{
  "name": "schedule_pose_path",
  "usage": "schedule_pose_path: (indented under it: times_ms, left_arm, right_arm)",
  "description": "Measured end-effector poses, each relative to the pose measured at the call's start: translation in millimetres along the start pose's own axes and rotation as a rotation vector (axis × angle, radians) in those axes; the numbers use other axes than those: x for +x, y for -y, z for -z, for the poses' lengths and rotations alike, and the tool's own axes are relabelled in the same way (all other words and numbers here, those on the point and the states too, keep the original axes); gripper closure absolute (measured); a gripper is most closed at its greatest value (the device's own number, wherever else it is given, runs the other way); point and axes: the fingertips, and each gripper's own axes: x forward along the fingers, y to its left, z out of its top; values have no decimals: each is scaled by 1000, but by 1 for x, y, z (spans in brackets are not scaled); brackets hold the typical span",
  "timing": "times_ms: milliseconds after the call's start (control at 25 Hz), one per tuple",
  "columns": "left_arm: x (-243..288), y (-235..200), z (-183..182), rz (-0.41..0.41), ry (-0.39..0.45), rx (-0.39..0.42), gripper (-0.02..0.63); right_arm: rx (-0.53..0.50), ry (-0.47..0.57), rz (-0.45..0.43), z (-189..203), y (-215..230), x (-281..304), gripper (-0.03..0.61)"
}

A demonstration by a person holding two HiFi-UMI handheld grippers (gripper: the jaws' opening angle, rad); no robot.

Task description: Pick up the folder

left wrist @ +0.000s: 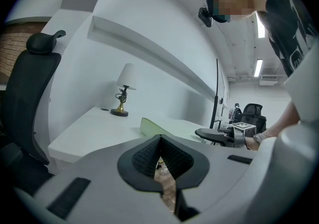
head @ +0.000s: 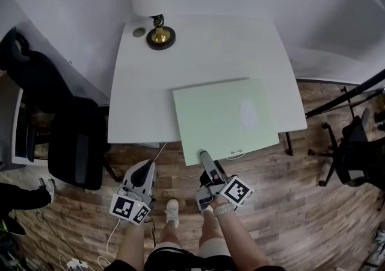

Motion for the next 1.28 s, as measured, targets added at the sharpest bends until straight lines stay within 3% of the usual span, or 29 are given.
schedule_pose_path:
  times_ms: [560,880,1280]
  left_arm:
    - [-5,-13,7,-19,-10,-3,601]
    - [-14,-21,12,-35,-22,-11,601]
    - [-17,-23,8,-28,-14,-12,601]
  right_arm:
    - [118,59,10,-5,29,14,222]
    - [192,113,-64,-6,25,24,242]
    - [166,90,-11,-7,29,20,299]
